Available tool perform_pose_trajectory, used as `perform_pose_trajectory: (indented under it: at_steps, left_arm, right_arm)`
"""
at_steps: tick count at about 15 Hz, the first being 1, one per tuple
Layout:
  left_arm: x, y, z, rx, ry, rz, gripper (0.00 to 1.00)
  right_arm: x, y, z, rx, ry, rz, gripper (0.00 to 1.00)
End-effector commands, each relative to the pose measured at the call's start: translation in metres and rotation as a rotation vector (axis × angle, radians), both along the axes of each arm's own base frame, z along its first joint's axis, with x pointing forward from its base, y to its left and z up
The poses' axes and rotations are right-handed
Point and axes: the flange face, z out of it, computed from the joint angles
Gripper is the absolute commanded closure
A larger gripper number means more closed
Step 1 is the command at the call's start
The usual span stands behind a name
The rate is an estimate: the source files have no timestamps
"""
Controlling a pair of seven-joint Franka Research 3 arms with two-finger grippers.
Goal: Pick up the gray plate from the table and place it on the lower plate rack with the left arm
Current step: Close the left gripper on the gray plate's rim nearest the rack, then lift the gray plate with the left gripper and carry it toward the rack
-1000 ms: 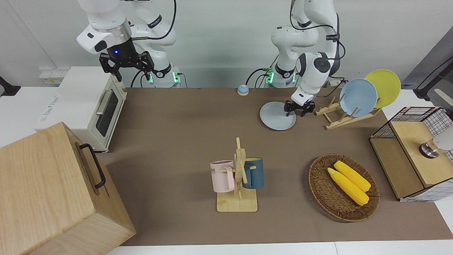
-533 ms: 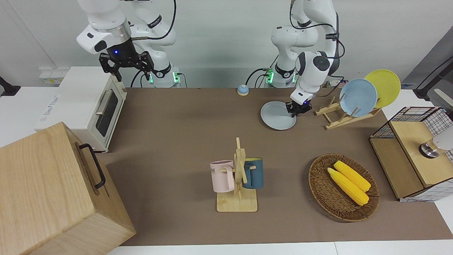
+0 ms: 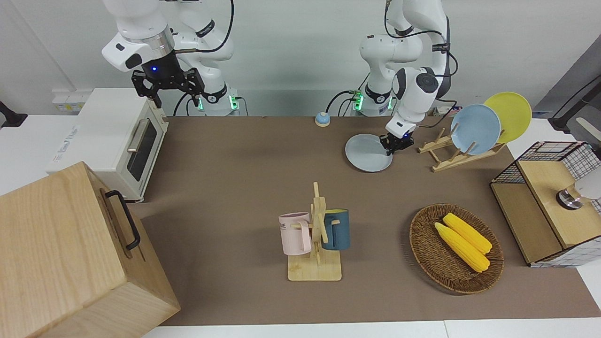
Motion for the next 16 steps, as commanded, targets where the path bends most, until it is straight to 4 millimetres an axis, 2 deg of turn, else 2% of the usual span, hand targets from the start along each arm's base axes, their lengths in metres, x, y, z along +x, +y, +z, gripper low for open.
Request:
perform_pose_trajectory:
  at_steps: [1, 3, 7, 16]
  left_arm:
    - [-0.005, 0.01, 0.004, -0.004, 0.022, 0.02, 1.0]
    - [0.001, 0.02, 0.013, -0.01, 0.03, 0.036, 1.0]
    - [0.008, 0.023, 0.039, -0.019, 0.062, 0.04, 1.0]
    - [0.027, 0.044, 0.13, -0.056, 0.077, 0.074, 1.0]
  right_arm:
    - [-0.002, 0.0, 0.003, 0.006, 0.005, -0.002, 0.011]
    - [-0.003, 0.001, 0.003, 0.006, 0.007, 0.002, 0.011]
    - [-0.002, 0.0, 0.003, 0.006, 0.007, -0.002, 0.011]
    - [-0.003, 0.001, 0.003, 0.006, 0.007, 0.0, 0.013]
